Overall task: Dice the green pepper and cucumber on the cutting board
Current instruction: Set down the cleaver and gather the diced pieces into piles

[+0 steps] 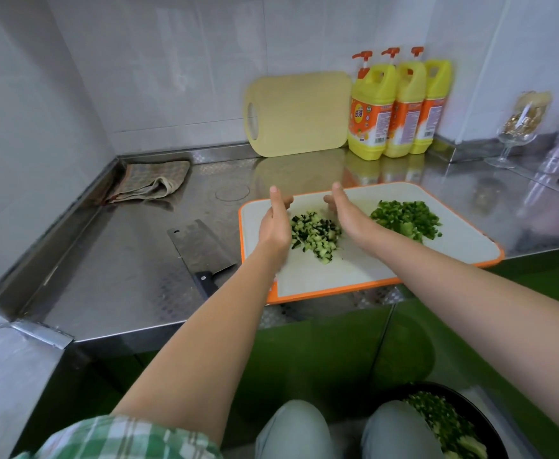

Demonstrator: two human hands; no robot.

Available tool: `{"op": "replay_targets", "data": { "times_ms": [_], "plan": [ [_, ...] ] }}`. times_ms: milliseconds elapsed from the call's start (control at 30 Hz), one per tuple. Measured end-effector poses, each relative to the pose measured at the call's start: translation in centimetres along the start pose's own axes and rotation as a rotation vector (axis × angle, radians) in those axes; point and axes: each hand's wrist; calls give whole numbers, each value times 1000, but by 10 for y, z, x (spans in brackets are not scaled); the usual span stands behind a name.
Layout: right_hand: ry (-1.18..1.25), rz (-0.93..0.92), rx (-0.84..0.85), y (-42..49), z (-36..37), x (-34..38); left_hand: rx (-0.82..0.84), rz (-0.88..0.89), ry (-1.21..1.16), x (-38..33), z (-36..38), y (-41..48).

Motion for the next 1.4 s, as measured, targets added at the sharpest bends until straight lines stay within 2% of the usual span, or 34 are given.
{"op": "replay_targets", "data": {
  "times_ms": [167, 367, 533, 667, 767, 833, 900, 1000, 1133, 1267, 1400],
  "plan": [
    [85, -32, 38, -9, 17, 10, 75, -16, 15, -9, 11, -9],
    [171, -5, -77, -11, -11, 13, -26, 65, 96, -11, -4, -9],
    [225, -21, 78, -18, -1, 4, -53, 267, 380, -15, -3, -12],
    [252, -76, -51, -18, -19, 10, -31, 474, 667, -16, 8, -15],
    [229, -88, -144, -16, -37, 8, 109, 633, 895, -20, 27, -19],
    [107, -106, -198, -17, -49, 5, 182, 681, 1105, -23, 43, -23],
    [-63, -163, -228, -23, -59, -2, 155, 708, 1252, -26, 52, -25],
    [-256, -254, -247, -32, -68, -7, 83, 682, 1331, -28, 50, -24],
    [-560, -372, -211, -34, -70, -7, 69, 655, 1317, -28, 44, -21],
    [-907, -382, -161, -32, -52, -14, 36, 631, 1187, -25, 41, -25],
    [-1009, -367, -237, -32, -53, -14, 9, 634, 1134, -29, 38, -26]
  ]
}}
Point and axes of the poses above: each hand's wrist, its own y-axis towards the middle knuckle, its own z-axis out of the palm, x = y × z, and after that the axes turned 2 degrees about -x, right-handed
